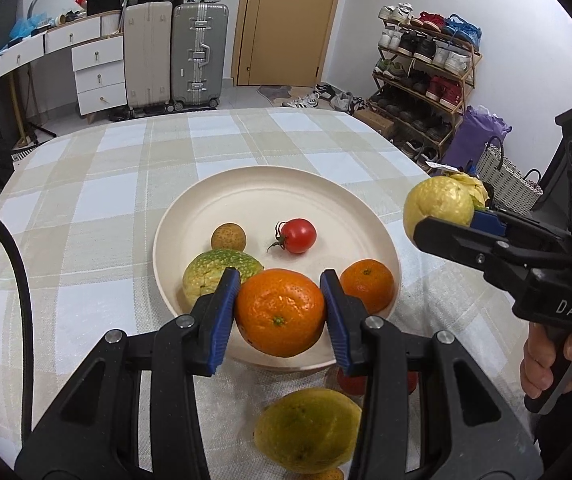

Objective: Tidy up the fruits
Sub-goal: 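Carry the orange in the left tool while the right tool carries the yellow citrus to the plate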

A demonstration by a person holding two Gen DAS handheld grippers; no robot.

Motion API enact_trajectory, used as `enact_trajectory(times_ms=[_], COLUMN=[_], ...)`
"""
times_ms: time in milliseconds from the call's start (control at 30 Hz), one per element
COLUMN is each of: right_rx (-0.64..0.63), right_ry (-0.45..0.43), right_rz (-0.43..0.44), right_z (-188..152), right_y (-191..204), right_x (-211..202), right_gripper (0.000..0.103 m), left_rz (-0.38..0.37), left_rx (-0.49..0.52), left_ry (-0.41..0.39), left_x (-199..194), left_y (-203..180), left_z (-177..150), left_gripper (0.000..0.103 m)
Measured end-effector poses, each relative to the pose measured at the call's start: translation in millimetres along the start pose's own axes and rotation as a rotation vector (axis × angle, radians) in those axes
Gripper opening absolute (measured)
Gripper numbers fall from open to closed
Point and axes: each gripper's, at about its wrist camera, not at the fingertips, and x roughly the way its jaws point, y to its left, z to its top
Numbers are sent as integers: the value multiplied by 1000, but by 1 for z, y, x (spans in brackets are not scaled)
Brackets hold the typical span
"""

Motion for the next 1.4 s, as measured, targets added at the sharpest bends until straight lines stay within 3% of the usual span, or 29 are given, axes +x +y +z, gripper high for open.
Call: enact_trajectory(times_ms=[400, 1067, 1400], right_rx=[20, 29, 14], right_ry=[23, 84, 89], right_rz=[-11, -20, -29], right_z=[8, 4, 3], right_y=[-9, -17, -16], right_x=[19, 52, 61], right_gripper=[54, 54, 54], left_rz=[-32, 96, 123], left_rx=[31, -60, -50], left_ry=[66, 57, 32], left_x=[21, 43, 45], left_y=[-5, 41, 40], left_z=[-1, 8, 7], left_gripper=[39, 39, 39])
